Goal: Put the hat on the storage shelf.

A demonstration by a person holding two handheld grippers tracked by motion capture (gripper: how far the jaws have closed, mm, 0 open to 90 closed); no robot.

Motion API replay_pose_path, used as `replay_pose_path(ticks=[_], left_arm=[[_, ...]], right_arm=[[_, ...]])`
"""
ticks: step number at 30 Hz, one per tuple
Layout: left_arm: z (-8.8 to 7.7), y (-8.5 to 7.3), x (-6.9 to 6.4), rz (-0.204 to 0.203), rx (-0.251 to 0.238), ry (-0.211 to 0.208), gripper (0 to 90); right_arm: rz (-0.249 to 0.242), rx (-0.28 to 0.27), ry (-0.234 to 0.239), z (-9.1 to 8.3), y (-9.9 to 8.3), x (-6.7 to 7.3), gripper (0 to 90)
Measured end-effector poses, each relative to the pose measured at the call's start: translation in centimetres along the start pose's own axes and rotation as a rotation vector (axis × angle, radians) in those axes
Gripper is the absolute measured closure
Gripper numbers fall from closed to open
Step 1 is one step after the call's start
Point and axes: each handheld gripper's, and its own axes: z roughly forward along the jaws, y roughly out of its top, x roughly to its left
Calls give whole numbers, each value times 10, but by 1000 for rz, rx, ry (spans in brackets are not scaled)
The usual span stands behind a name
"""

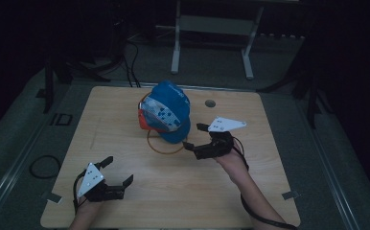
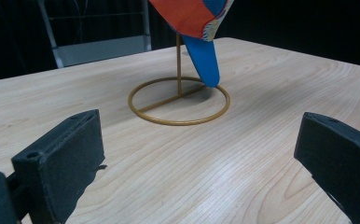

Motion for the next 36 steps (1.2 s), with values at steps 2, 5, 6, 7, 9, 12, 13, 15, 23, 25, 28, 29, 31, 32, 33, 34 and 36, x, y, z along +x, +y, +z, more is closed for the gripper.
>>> replay_pose_path(ticks=[2,5,6,7,9,12,13,15,23,25,28,29,31,32,33,34,36], left_arm=[[0,0,0,0,0,0,19],[0,0,0,-1,-2,0,19],[0,0,0,0,0,1,19],[0,0,0,0,0,1,19],[0,0,0,-1,1,-1,19],[0,0,0,0,2,1,19],[0,0,0,3,3,1,19],[0,0,0,2,4,-1,19],[1,-1,-1,9,14,-10,19],[1,-1,-1,6,14,-9,19],[1,-1,-1,4,15,-11,19],[2,-1,-1,4,17,-13,19],[2,-2,-1,3,19,-20,19],[2,-2,-2,6,22,-22,19],[3,-2,-2,9,25,-24,19],[3,-2,-2,10,26,-25,19],[3,-2,-3,14,28,-26,19]], right_arm=[[-1,8,8,1,-8,1,139],[7,20,25,3,-19,0,139],[8,24,28,3,-23,0,139],[7,28,32,3,-26,0,140],[2,37,37,4,-33,-1,140],[2,50,37,4,-43,-3,140],[4,54,35,4,-46,-3,140],[3,60,38,4,-53,-4,140],[15,104,29,5,-81,-11,143],[27,112,27,4,-88,-13,145],[33,125,18,1,-97,-16,145],[40,126,10,0,-100,-16,145],[45,131,-1,-2,-105,-18,145],[48,129,-2,-3,-107,-18,145],[53,130,-4,-4,-109,-19,145],[52,131,-8,-6,-111,-20,145],[54,131,-14,-9,-115,-21,145]])
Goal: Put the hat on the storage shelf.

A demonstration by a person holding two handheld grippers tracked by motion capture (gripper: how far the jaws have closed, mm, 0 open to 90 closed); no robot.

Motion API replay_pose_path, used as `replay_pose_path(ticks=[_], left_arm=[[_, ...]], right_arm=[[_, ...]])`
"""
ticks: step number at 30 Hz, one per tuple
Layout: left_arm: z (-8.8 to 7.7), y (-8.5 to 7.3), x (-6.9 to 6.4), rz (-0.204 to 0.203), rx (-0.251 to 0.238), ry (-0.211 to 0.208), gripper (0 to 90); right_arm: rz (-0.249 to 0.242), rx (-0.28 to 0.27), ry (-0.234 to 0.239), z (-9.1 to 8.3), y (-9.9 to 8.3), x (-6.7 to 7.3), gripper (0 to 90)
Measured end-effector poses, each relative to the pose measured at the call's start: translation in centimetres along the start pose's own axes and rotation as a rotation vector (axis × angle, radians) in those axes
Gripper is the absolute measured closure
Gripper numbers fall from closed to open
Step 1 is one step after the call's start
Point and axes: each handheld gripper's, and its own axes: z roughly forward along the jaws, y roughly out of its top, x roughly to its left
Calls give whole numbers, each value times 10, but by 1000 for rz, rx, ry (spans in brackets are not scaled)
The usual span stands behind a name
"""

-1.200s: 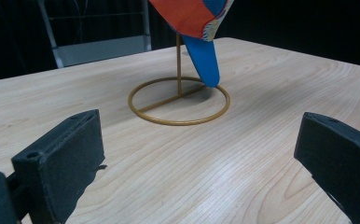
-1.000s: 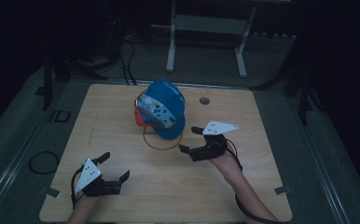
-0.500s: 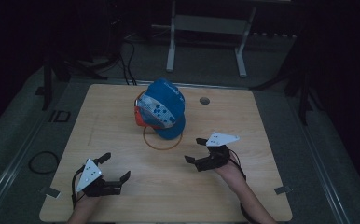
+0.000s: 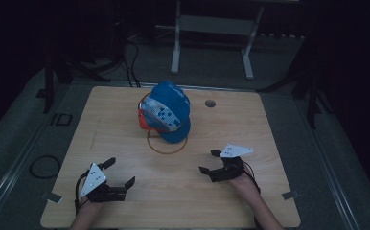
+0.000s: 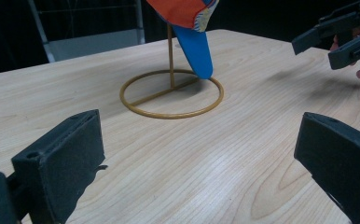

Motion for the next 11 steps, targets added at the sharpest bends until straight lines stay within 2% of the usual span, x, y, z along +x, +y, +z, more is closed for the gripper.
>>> replay_pose_path(ticks=[8,11], left_arm=[[-1,-1,1,-11,-2,3,19],[-1,-1,1,-7,2,1,19]], right_arm=[[29,8,-38,-11,-17,-11,145],[31,-2,-45,-12,-17,-13,146]])
